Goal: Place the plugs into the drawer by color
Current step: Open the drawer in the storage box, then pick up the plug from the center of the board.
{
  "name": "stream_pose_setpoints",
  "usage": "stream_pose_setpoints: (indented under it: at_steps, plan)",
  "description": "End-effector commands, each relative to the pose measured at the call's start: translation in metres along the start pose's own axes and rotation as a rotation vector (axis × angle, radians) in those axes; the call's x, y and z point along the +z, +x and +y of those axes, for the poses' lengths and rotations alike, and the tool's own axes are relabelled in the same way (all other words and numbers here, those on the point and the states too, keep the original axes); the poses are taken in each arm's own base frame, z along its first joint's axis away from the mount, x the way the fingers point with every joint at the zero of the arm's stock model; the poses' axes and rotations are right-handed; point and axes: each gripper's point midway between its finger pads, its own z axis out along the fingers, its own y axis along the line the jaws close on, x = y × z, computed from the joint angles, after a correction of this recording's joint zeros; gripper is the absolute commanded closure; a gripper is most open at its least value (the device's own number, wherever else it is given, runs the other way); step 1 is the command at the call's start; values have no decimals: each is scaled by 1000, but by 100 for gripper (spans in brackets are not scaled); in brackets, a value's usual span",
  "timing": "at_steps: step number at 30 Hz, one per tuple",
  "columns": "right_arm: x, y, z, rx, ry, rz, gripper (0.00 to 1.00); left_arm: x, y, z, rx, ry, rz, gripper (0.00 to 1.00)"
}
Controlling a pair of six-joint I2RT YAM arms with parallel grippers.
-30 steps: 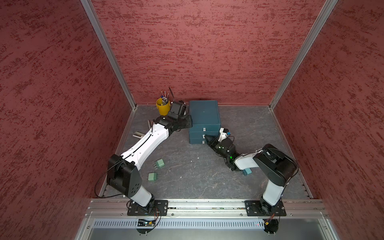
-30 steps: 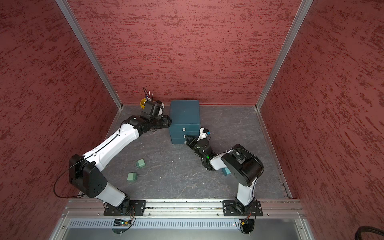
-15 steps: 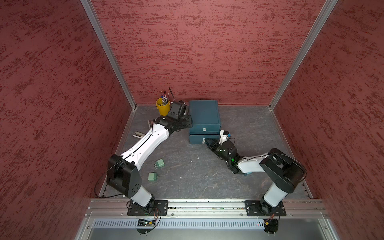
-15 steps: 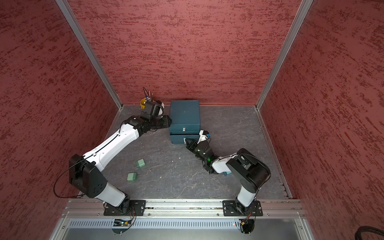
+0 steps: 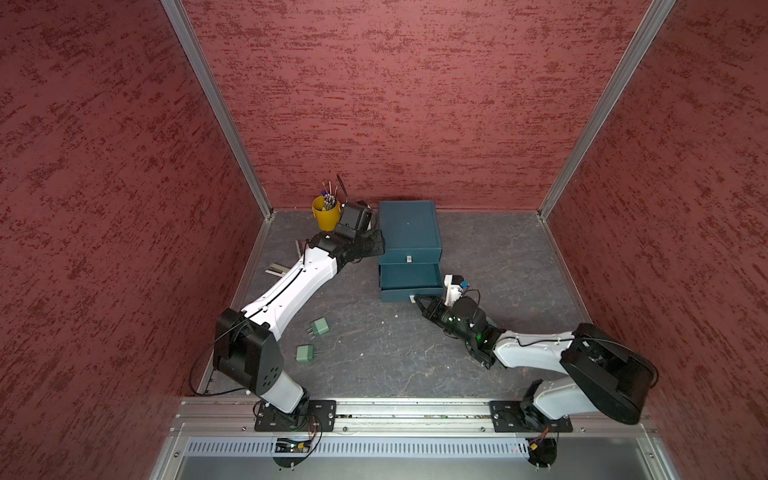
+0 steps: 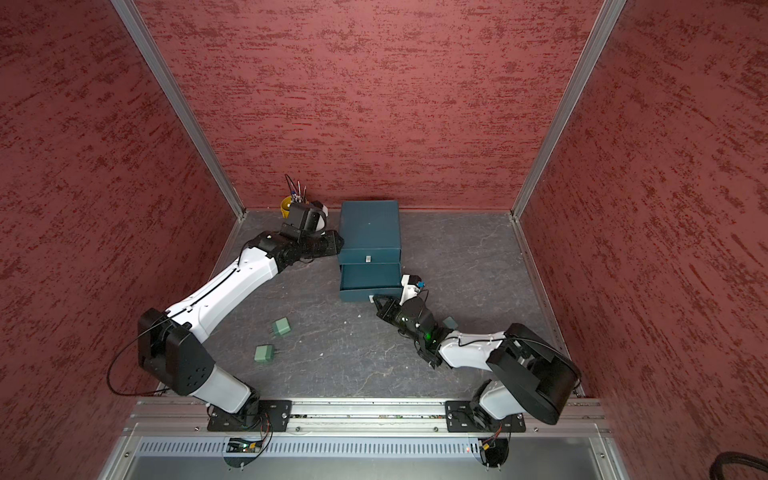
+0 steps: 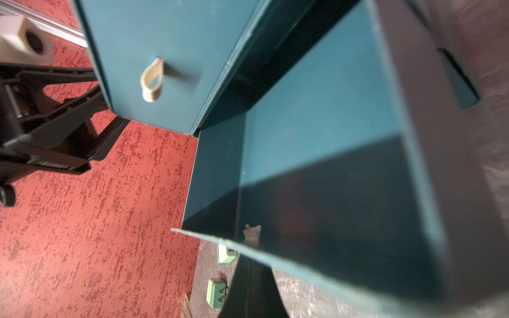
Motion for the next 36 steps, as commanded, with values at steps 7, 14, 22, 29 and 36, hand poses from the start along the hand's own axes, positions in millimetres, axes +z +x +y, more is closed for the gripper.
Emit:
stream_pose_setpoints:
  at_steps: [7,14,22,29,36]
  plan:
    - [-13,11,-13,-79,101,25,100,11,27,20,-19,-66,100,60]
    - [-17,14,-2,-159,152,62,94,9,26,18,-28,-58,95,60]
    - [-63,-20,3,-342,399,54,30,-8,14,13,-27,-53,61,57]
    - [-124,-70,1,-522,718,-4,17,-37,-7,0,-36,2,-17,54]
    - [-154,-102,-34,-418,886,36,11,-72,-21,-9,-41,49,-95,52]
